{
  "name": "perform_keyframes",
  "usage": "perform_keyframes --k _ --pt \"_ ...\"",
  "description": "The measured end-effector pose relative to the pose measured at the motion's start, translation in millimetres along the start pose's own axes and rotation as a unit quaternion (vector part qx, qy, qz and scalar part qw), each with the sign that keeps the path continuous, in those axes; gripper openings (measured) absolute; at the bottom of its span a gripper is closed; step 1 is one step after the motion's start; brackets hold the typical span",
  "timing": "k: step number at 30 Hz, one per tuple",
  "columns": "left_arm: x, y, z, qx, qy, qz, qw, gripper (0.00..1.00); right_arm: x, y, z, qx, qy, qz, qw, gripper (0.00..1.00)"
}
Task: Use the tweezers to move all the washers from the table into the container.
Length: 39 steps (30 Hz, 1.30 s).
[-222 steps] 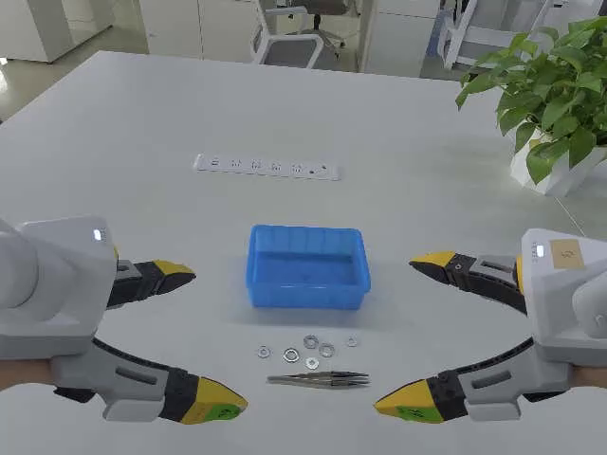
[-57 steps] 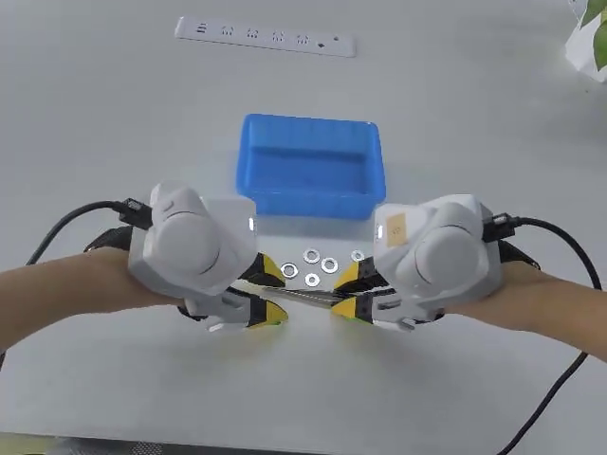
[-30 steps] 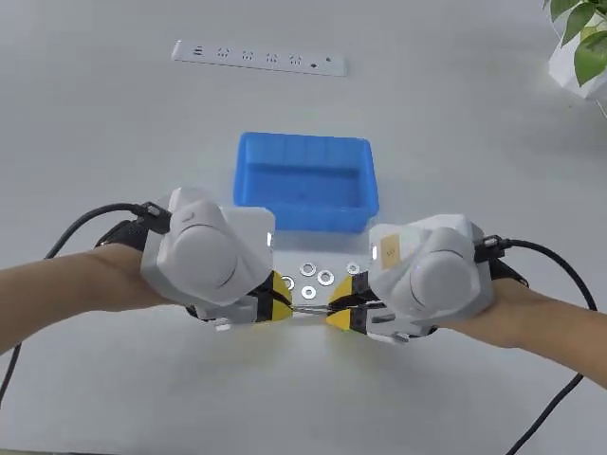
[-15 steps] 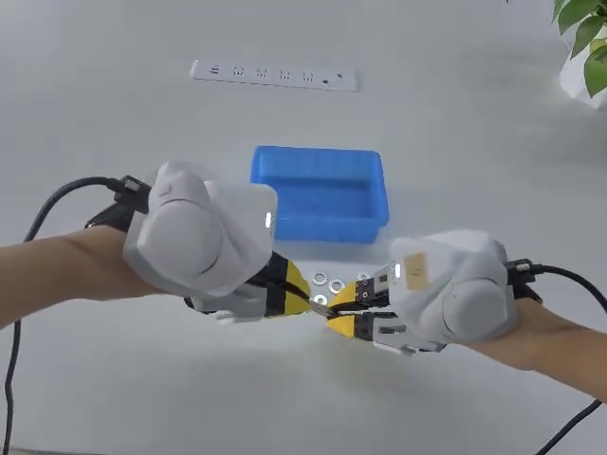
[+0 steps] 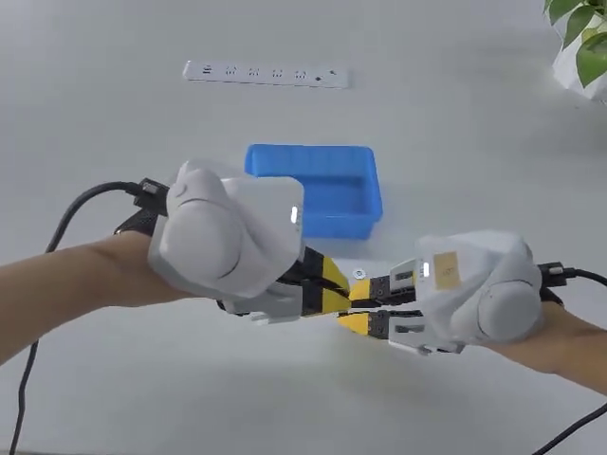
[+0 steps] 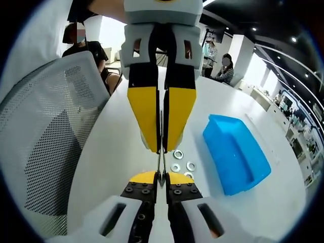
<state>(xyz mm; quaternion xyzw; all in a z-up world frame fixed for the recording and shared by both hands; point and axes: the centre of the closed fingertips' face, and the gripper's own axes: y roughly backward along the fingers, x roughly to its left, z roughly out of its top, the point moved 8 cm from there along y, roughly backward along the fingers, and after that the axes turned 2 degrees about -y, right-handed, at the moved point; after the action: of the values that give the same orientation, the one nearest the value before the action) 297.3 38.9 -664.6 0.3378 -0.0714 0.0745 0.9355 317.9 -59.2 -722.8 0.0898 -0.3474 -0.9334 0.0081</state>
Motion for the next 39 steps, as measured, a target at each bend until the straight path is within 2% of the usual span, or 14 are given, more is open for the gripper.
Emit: perform_keyframes --k 6,15,17,19,24,29,39 --pt "2.3 -6.5 3.6 -0.015 -0.001 -0.001 0.9999 0.05 -2.4 2.0 -6.1 -0.010 -0.014 -0.003 0.9999 0.07" --pt "4.8 -8.2 3.6 -0.022 -0.004 0.000 0.9997 0.05 -3.9 0.7 -6.8 -0.016 -0.021 0.002 0.9997 0.07" --pt "4.7 -6.7 2.8 -0.021 -0.005 0.002 0.9998 0.05 -3.3 -0.3 -5.0 -0.013 -0.019 0.001 0.9997 0.07" --pt "4.6 -4.0 0.3 -0.022 0.011 0.000 0.9997 0.05 -2.4 -1.3 -3.5 -0.011 -0.013 0.000 0.9999 0.07" --pt "0.4 -2.2 0.5 -0.021 0.010 0.002 0.9997 0.04 0.2 -6.2 1.7 -0.014 -0.009 0.002 0.9999 0.07" --pt "2.9 6.3 -0.7 -0.029 0.019 0.017 0.9993 0.04 -3.9 -6.4 7.3 -0.019 -0.012 -0.004 0.9997 0.07" --pt "4.4 21.2 -3.4 -0.043 0.026 0.042 0.9979 0.05 -6.7 -7.1 17.9 -0.017 0.008 -0.026 0.9995 0.10"
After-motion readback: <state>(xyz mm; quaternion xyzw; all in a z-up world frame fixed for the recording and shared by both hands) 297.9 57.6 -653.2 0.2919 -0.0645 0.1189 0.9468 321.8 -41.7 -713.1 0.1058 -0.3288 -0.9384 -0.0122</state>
